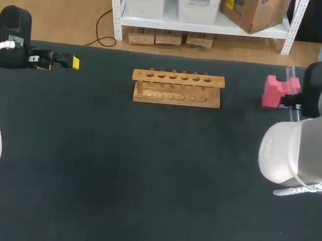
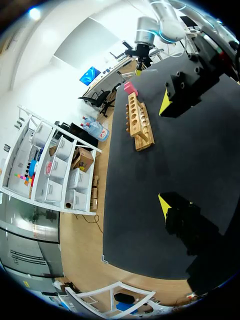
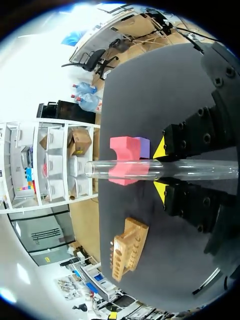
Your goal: Grasp the test tube, adjust it, and insert it.
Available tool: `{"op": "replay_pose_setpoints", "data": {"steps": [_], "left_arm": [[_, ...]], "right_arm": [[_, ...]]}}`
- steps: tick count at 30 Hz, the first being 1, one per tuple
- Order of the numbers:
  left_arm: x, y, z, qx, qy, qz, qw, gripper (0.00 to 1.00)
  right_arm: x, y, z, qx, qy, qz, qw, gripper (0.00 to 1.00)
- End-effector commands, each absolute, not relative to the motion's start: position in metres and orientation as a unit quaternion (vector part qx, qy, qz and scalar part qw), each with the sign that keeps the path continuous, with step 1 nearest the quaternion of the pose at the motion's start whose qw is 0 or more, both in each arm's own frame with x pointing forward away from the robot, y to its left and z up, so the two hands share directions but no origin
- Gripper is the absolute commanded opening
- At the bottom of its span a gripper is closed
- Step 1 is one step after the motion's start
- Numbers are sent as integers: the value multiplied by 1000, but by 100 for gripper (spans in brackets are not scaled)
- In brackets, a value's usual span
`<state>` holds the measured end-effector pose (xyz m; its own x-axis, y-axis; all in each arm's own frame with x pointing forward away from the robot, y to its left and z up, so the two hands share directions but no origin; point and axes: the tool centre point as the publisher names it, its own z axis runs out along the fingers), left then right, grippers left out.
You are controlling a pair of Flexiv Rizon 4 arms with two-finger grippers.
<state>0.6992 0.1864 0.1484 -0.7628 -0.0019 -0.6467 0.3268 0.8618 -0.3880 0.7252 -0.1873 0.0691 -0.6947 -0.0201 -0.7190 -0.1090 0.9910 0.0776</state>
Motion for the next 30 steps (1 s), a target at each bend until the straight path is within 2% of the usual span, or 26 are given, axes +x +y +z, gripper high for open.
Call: {"op": "replay_pose_setpoints", "data": {"steps": [1,21,30], "left_arm": [[700,185,150,88,908,-244,330,100],[700,185,150,88,908,-244,330,100],[700,185,150,88,908,-244,330,100]], "right_arm": [[712,-185,80,-36,919,67,386,0],[679,-176,90,-59,913,80,395,0],[661,-153,94,-59,908,81,407,0]]}}
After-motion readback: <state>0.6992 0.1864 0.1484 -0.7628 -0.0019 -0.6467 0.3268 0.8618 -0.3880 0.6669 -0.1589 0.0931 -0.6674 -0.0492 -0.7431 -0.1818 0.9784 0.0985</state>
